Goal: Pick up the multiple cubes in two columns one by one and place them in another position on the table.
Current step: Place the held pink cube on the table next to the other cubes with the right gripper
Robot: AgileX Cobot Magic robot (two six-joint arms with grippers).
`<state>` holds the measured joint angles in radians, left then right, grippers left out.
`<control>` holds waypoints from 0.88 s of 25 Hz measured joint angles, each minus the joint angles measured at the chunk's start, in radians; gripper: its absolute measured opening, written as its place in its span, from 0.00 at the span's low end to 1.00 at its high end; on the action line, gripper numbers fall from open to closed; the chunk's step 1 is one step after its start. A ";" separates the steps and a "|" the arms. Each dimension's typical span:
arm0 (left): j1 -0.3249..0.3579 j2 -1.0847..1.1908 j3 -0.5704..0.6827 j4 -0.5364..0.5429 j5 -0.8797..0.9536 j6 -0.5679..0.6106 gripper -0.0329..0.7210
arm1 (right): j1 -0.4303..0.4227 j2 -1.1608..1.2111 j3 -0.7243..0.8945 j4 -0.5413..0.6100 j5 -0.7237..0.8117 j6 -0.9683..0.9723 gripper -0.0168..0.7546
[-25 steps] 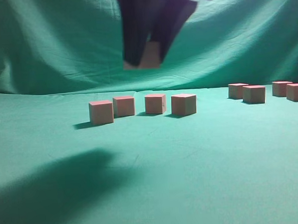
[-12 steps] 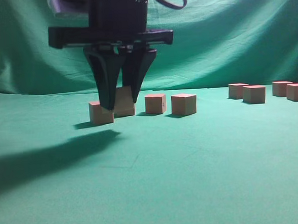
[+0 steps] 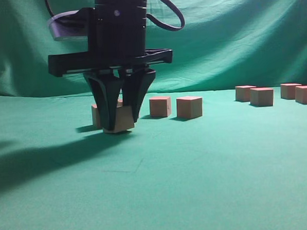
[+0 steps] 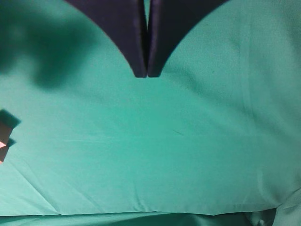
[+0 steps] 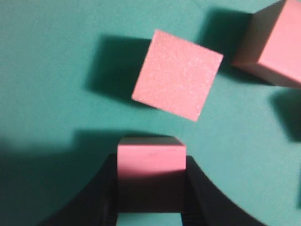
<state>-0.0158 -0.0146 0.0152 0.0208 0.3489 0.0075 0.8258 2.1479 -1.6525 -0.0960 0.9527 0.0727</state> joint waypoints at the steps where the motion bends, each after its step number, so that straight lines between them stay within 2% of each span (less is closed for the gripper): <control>1: 0.000 0.000 0.000 0.000 0.000 0.000 0.04 | 0.000 0.002 -0.002 0.000 -0.002 0.000 0.36; 22: 0.000 0.000 0.000 0.000 0.000 0.000 0.04 | 0.002 0.008 -0.010 -0.027 -0.008 0.000 0.36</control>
<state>-0.0158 -0.0146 0.0152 0.0208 0.3489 0.0075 0.8279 2.1556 -1.6622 -0.1232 0.9447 0.0727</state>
